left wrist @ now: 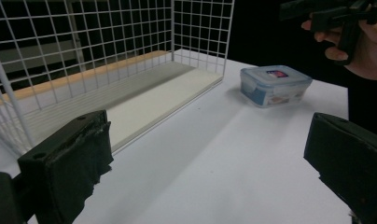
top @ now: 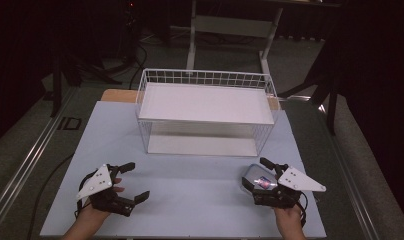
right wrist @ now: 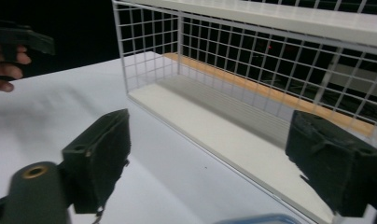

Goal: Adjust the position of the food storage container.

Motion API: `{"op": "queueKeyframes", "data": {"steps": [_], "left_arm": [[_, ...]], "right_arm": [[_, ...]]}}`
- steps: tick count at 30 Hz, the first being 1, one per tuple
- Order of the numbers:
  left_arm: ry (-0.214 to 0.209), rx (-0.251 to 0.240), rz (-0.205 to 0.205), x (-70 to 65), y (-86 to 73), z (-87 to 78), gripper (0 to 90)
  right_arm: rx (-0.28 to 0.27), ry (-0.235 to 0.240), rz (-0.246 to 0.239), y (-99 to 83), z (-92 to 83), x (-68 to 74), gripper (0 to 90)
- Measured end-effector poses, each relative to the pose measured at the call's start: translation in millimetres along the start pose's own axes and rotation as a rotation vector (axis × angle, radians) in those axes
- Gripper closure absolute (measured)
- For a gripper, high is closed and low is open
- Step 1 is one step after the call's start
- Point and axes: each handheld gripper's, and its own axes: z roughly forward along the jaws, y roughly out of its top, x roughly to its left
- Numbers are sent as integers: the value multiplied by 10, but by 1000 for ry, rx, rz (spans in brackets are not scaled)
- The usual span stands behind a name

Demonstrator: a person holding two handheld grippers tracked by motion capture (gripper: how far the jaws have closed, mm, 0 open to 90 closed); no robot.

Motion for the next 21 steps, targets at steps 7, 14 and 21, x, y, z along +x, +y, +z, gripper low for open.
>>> {"op": "queueKeyframes", "data": {"steps": [7, 14, 21], "left_arm": [[-5, -7, 12, -21, 12, -1, 17], [-9, 1, 13, -23, -7, 31, 17], [-8, 3, 15, -36, -2, 34, 17]], "right_arm": [[-13, 25, -22, 77, -22, 65, 133], [-9, 58, 44, 210, -1, 7, 131], [11, 25, 59, 258, -6, -78, 135]]}}
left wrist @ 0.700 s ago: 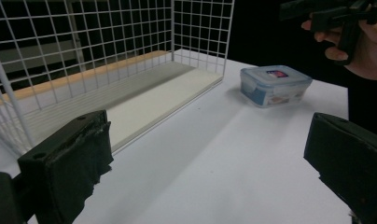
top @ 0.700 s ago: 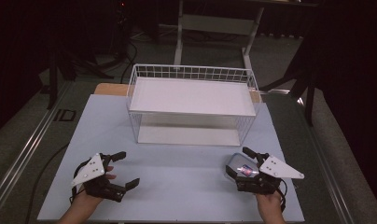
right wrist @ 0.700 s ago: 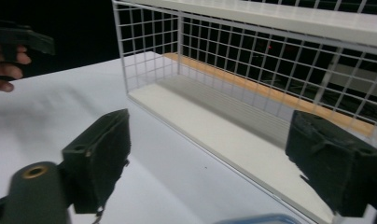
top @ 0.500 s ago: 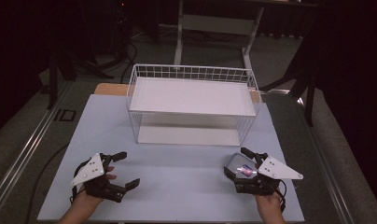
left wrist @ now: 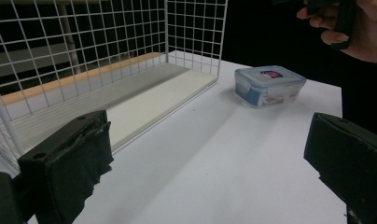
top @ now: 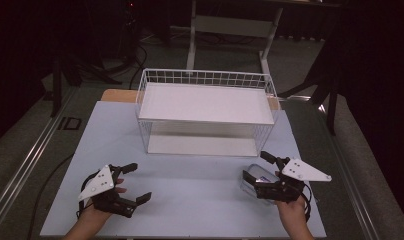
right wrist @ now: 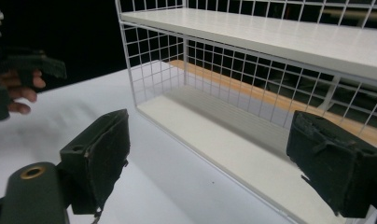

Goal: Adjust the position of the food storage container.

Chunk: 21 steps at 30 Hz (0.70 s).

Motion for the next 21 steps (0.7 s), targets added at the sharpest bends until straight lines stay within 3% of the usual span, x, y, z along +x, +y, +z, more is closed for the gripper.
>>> {"op": "queueKeyframes", "data": {"steps": [1, 3, 9, 18, 21], "left_arm": [[-2, 2, 1, -3, -2, 5, 17], [-5, 4, 2, -4, -3, 11, 17], [-8, 5, 0, -2, -2, 25, 17], [-12, 6, 0, -11, -1, 32, 17], [-15, 6, 1, -13, -2, 35, 17]], "right_arm": [[25, -22, 21, 2, -5, -51, 137], [44, -45, 19, -1, -18, -92, 138], [52, -62, 46, -26, -94, -167, 166], [103, -114, 54, -212, -282, -258, 372], [168, -122, 60, -336, -365, -325, 508]]}}
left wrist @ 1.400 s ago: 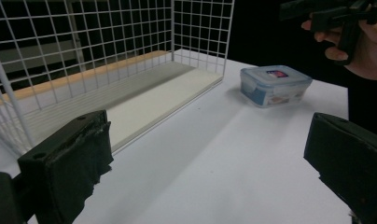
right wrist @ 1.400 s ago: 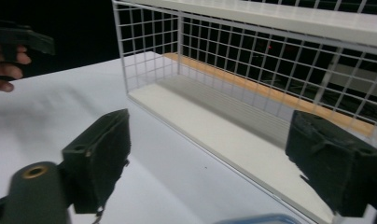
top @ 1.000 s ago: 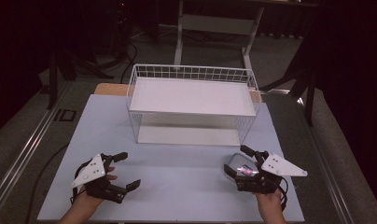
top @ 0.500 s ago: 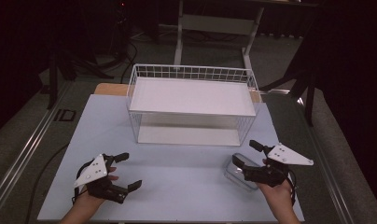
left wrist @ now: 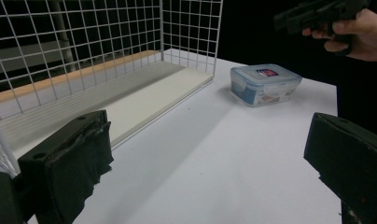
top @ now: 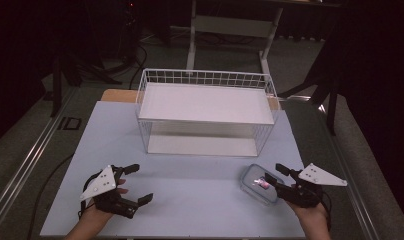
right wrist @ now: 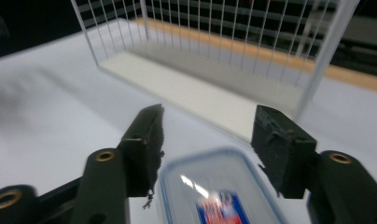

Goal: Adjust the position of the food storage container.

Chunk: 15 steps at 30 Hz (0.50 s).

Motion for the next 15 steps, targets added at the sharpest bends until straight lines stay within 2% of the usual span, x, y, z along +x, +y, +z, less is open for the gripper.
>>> {"op": "queueKeyframes", "data": {"steps": [2, 4, 5, 8, 15], "left_arm": [[-1, 2, 1, -2, 0, 4, 17], [-3, 0, 1, -2, -2, 10, 17], [-4, 0, -2, -2, -3, 14, 17], [-8, 8, 1, -3, -6, 22, 17], [-6, 3, -2, 1, -5, 19, 17]], "right_arm": [[19, 2, 0, -34, -14, -20, 537], [34, -31, -6, -106, -57, -39, 597], [57, -50, -3, -171, -103, -71, 658], [84, -51, 23, -273, -166, -128, 734], [134, -74, 38, -465, -271, -202, 834]]}}
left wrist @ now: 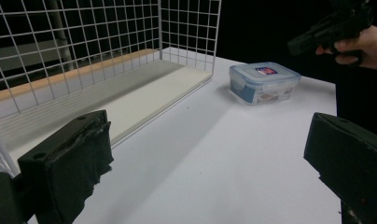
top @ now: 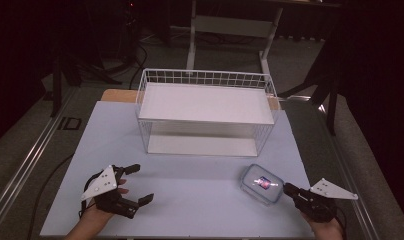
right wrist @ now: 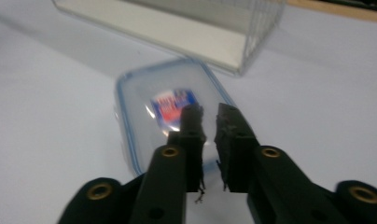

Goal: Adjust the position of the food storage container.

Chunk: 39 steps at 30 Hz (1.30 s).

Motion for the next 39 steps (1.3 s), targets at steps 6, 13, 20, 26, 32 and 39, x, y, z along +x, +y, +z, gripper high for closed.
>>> {"op": "queueKeyframes", "data": {"steps": [6, 13, 20, 26, 32, 39], "left_arm": [[-6, 8, 10, -8, 3, 11, 17], [-6, 10, 13, -6, 2, 21, 17], [-8, 10, 14, -4, 4, 20, 17], [-13, 14, 19, -12, 3, 31, 17], [-10, 17, 15, -14, 1, 37, 17], [-10, 13, 15, -18, 4, 31, 17]], "right_arm": [[64, -44, 15, -184, 17, -92, 899], [160, -53, 26, -325, 187, -139, 900], [187, -44, 15, -314, 330, -132, 900], [188, -34, 12, -231, 468, -150, 900], [183, -8, -23, -118, 623, -100, 900], [190, 24, -60, 20, 836, -43, 900]]}}
